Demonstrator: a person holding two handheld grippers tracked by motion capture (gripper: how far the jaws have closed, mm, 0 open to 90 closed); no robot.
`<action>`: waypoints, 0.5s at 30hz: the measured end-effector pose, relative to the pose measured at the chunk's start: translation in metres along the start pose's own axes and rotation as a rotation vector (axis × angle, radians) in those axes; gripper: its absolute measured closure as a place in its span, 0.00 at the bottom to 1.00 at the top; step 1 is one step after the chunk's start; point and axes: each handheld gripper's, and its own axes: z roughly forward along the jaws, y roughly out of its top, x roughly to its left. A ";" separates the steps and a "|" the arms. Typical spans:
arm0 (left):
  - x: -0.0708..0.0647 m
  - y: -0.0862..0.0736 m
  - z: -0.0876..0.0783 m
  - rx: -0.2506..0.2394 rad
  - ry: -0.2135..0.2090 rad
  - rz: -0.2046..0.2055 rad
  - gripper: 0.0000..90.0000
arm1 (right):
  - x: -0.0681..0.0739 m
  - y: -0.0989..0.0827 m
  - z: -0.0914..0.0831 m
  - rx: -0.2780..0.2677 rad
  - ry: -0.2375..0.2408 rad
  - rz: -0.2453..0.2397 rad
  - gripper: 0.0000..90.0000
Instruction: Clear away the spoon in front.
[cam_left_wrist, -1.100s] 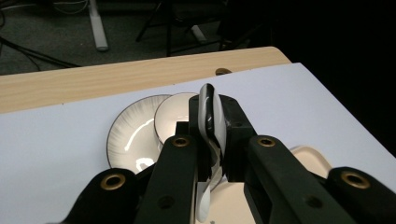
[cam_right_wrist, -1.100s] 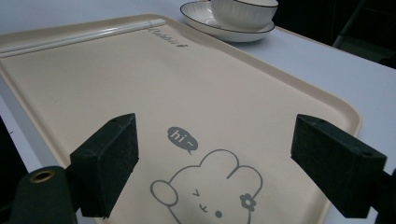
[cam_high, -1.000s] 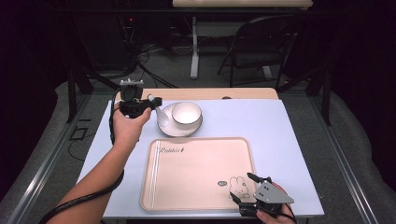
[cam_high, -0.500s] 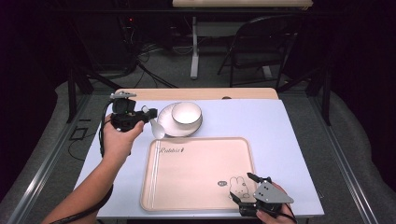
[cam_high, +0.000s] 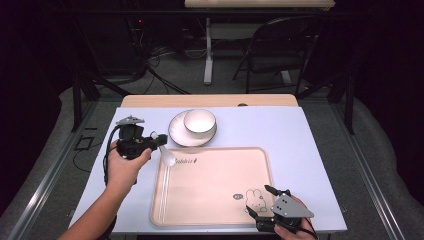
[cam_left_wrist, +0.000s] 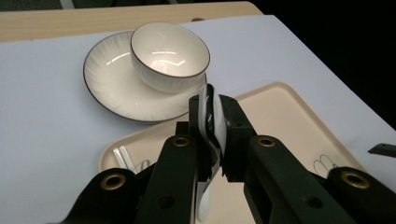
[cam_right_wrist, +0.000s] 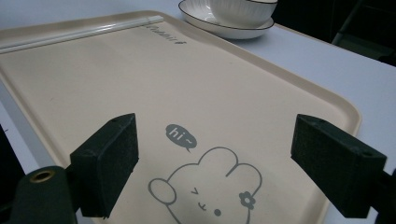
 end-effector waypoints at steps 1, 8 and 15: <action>0.000 -0.003 0.001 0.009 -0.001 0.004 0.94 | 0.000 0.000 0.000 0.001 0.000 0.000 0.16; -0.002 -0.019 0.005 0.040 -0.018 0.010 0.94 | 0.000 0.000 0.000 0.006 -0.001 -0.001 0.16; -0.005 -0.032 0.006 0.058 -0.025 0.027 0.94 | 0.000 0.000 0.000 0.004 -0.001 -0.002 0.16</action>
